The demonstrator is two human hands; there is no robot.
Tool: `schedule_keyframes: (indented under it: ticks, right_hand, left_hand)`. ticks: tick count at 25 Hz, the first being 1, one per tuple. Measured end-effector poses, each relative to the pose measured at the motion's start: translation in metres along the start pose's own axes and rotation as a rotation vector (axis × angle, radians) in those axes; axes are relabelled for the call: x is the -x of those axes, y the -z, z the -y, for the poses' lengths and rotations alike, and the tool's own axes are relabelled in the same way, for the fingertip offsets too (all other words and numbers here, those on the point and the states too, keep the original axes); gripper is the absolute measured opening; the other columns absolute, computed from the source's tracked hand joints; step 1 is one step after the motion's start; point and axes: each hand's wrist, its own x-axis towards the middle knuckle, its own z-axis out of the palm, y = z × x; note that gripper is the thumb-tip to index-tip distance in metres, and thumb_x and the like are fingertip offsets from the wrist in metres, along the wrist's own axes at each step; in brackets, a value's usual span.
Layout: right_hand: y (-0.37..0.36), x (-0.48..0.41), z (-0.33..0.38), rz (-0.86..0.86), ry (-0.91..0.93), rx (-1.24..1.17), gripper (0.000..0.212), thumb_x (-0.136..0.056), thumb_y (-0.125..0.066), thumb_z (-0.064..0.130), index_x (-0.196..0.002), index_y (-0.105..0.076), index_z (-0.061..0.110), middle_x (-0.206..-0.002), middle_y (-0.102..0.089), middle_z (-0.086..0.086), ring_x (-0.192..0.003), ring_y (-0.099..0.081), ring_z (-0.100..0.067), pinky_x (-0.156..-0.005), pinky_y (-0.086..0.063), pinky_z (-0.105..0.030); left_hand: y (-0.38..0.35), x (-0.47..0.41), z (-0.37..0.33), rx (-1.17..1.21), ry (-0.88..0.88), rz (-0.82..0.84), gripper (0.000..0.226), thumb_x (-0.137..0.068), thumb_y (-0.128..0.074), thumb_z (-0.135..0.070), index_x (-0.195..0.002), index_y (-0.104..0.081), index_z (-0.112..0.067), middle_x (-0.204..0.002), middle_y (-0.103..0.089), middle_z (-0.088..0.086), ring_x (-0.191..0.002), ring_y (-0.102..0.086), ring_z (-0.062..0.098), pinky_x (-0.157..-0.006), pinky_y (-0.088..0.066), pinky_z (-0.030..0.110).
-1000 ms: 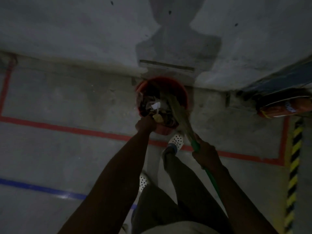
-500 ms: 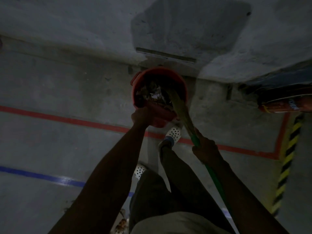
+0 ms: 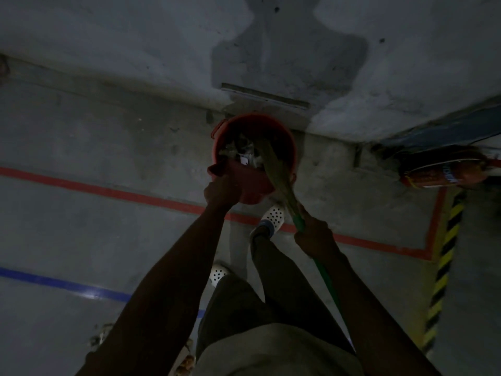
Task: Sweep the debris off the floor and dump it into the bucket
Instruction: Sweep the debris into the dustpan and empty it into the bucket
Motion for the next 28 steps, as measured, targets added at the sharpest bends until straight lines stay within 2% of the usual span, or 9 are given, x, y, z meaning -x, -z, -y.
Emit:
schedule_keyframes:
  ticks: [2,5,9,13,17,20,23,25,28]
  right_hand:
    - [-0.004,0.013,-0.001,-0.009,-0.005,0.024,0.089,-0.091,-0.060,0.009,-0.161,-0.013,0.035,-0.136,-0.058,-0.011,-0.110,-0.062,-0.030,-0.085,-0.056,-0.035]
    - [-0.010,0.038,-0.002,-0.012,-0.011,0.049,0.088,-0.091,-0.060,0.011,-0.161,-0.013,0.035,-0.132,-0.059,-0.012,-0.108,-0.062,-0.030,-0.086,-0.056,-0.037]
    - [-0.033,0.081,-0.002,-0.083,0.062,-0.009,0.085,-0.088,-0.062,0.015,-0.160,-0.020,0.035,-0.124,-0.063,-0.011,-0.100,-0.065,-0.030,-0.079,-0.059,-0.038]
    - [-0.069,0.126,0.012,-0.082,0.171,0.004,0.077,-0.091,-0.064,0.023,-0.159,-0.029,0.032,-0.136,-0.061,-0.012,-0.113,-0.063,-0.032,-0.088,-0.052,-0.030]
    - [-0.107,0.171,0.036,-0.047,0.345,-0.024,0.088,-0.077,-0.069,0.040,-0.157,-0.034,0.027,-0.134,-0.062,-0.012,-0.115,-0.061,-0.032,-0.081,-0.044,-0.026]
    - [-0.139,0.186,0.054,0.030,0.464,0.135,0.071,-0.090,-0.068,0.019,-0.155,-0.038,0.020,-0.142,-0.056,-0.013,-0.122,-0.057,-0.031,-0.084,-0.037,-0.022]
    - [-0.166,0.199,0.076,0.164,0.571,0.297,0.072,-0.092,-0.062,0.015,-0.158,-0.033,0.025,-0.138,-0.060,-0.012,-0.118,-0.060,-0.031,-0.095,-0.050,-0.032]
    - [-0.179,0.207,0.097,0.248,0.657,0.415,0.076,-0.089,-0.060,0.015,-0.157,-0.032,0.032,-0.127,-0.065,-0.011,-0.107,-0.065,-0.028,-0.089,-0.055,-0.038]
    - [-0.198,0.214,0.129,0.353,0.856,0.685,0.087,-0.082,-0.063,0.014,-0.158,-0.029,0.036,-0.123,-0.066,-0.011,-0.102,-0.065,-0.028,-0.077,-0.050,-0.030]
  left_hand:
    - [0.001,0.017,0.013,0.002,0.003,0.007,0.032,-0.091,-0.057,-0.038,-0.114,-0.068,-0.017,-0.112,-0.067,0.012,-0.101,-0.066,0.034,-0.071,-0.042,0.034]
    - [0.005,0.047,0.032,-0.003,-0.023,0.015,0.034,-0.093,-0.054,-0.038,-0.118,-0.066,-0.019,-0.117,-0.065,0.012,-0.105,-0.065,0.034,-0.077,-0.047,0.036]
    - [0.006,0.099,0.063,0.048,-0.061,-0.037,0.036,-0.095,-0.051,-0.044,-0.119,-0.067,-0.022,-0.117,-0.065,0.011,-0.105,-0.065,0.032,-0.074,-0.042,0.032]
    - [-0.002,0.158,0.120,0.110,-0.042,-0.035,0.034,-0.095,-0.049,-0.039,-0.116,-0.067,-0.018,-0.118,-0.066,0.013,-0.107,-0.064,0.032,-0.078,-0.047,0.034]
    - [-0.028,0.221,0.195,0.259,0.142,-0.094,0.042,-0.097,-0.049,-0.040,-0.120,-0.063,-0.007,-0.121,-0.064,0.018,-0.110,-0.063,0.035,-0.088,-0.051,0.039]
    - [-0.047,0.264,0.243,0.341,0.279,-0.143,0.044,-0.098,-0.049,-0.040,-0.124,-0.059,-0.006,-0.122,-0.062,0.018,-0.110,-0.062,0.036,-0.089,-0.050,0.039]
    - [-0.062,0.301,0.278,0.440,0.394,-0.184,0.047,-0.100,-0.046,-0.041,-0.128,-0.054,-0.005,-0.125,-0.059,0.019,-0.113,-0.060,0.037,-0.092,-0.048,0.040]
    - [-0.074,0.329,0.295,0.554,0.491,-0.247,0.048,-0.101,-0.041,-0.043,-0.129,-0.051,-0.005,-0.125,-0.058,0.019,-0.113,-0.059,0.037,-0.094,-0.047,0.041]
    - [-0.098,0.375,0.309,0.748,0.679,-0.345,0.046,-0.105,-0.035,-0.038,-0.132,-0.050,-0.005,-0.130,-0.056,0.020,-0.117,-0.056,0.038,-0.096,-0.046,0.041]
